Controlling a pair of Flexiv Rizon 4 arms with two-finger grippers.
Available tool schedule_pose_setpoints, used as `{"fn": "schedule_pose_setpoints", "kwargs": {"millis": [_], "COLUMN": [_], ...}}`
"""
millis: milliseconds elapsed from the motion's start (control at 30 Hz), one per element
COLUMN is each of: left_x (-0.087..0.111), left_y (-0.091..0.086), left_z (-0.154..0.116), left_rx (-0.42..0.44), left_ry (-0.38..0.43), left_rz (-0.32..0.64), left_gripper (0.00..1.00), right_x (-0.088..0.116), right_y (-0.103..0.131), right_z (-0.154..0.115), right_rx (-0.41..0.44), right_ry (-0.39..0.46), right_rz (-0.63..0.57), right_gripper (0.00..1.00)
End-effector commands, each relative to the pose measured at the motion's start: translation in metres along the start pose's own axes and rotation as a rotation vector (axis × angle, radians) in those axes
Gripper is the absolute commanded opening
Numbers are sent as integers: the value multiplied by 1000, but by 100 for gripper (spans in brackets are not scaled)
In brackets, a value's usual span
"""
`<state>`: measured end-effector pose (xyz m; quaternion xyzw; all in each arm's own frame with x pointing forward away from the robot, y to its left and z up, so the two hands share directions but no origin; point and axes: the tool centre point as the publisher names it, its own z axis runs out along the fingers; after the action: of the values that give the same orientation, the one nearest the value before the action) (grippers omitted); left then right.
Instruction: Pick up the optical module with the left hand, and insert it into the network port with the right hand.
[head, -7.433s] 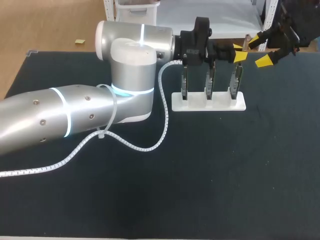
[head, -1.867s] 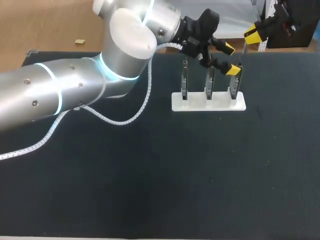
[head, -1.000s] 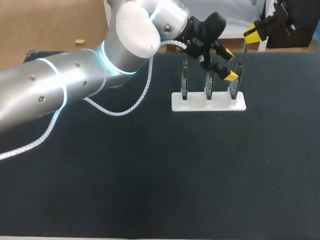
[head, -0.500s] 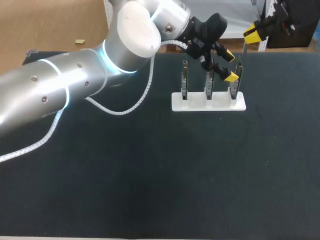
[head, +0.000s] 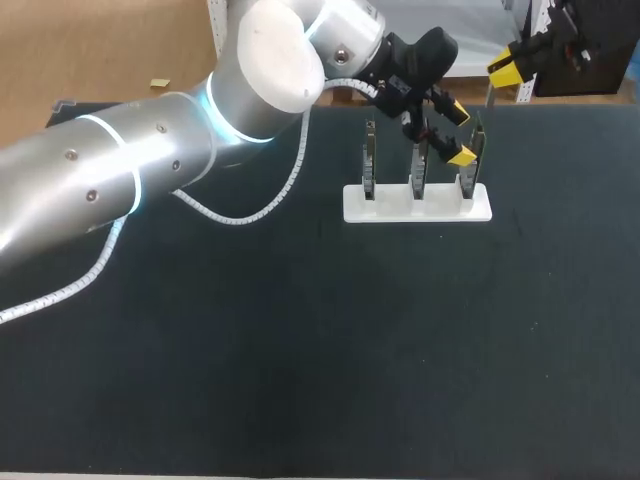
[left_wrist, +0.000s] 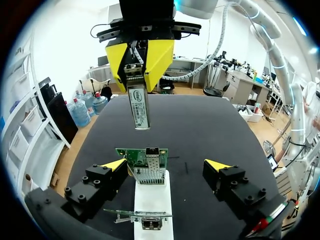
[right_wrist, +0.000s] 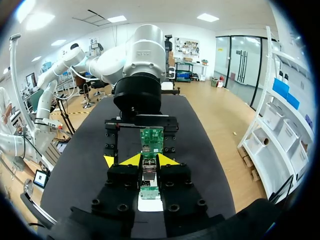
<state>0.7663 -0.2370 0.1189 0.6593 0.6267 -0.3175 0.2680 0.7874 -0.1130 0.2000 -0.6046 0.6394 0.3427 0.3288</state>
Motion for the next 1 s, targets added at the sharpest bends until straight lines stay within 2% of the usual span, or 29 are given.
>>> {"fn": "schedule_pose_setpoints", "kwargs": {"millis": [33,1000], "left_x": [-1,-1], "left_y": [1,1], "left_z": [1,0], "left_rx": [0,-13], "left_ry": [6,21], "left_rz": [-6,-11], "left_gripper": [100,100], "right_x": [0,2], "right_y": [3,4], "right_z": [0,5], "right_rx": [6,-12], "right_ry": [1,3], "right_rz": [-1,-2], "right_gripper": [0,0]}}
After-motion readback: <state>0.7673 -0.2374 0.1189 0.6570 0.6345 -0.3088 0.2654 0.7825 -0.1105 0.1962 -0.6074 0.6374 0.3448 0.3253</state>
